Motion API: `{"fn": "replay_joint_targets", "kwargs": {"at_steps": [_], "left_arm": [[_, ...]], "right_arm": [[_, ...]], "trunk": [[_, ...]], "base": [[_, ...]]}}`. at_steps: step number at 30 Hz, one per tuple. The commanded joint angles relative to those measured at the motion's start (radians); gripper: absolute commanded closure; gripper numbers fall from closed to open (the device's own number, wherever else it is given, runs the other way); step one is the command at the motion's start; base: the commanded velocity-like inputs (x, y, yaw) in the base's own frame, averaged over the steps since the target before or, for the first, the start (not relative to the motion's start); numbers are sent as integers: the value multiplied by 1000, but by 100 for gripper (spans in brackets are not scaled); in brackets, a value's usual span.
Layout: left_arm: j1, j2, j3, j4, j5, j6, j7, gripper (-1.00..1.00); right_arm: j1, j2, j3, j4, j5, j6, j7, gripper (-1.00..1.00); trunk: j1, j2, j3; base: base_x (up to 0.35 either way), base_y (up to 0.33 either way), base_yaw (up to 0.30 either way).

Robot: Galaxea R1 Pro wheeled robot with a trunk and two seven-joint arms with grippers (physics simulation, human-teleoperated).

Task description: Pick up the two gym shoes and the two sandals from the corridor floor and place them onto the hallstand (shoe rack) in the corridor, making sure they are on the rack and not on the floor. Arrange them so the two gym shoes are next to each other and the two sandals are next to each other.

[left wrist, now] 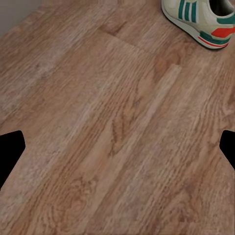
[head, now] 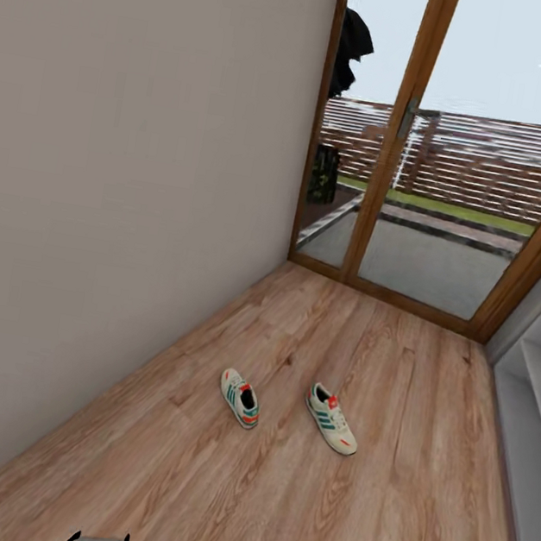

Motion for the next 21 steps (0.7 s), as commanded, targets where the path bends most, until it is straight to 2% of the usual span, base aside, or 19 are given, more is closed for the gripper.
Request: {"fn": "replay_joint_targets", "kwargs": {"at_steps": [1,7,15,21], "left_arm": [[0,0,2,1,1,-3,0,-100],[0,0,2,1,1,-3,0,-100],[0,0,2,1,1,-3,0,-100],[0,0,2,1,1,-3,0,-100]], "right_arm": [[0,0,0,1,0,-3,1,-100],[0,0,0,2,0,-3,1,-100],[0,1,0,2,0,-3,1,-100],[0,0,0,2,0,-3,1,-100]], "trunk": [[0,0,-1],[0,0,-2],[0,0,-11],[0,0,-18]], "base": [[230,0,0],[212,0,31],[145,0,187],[28,0,200]]}}
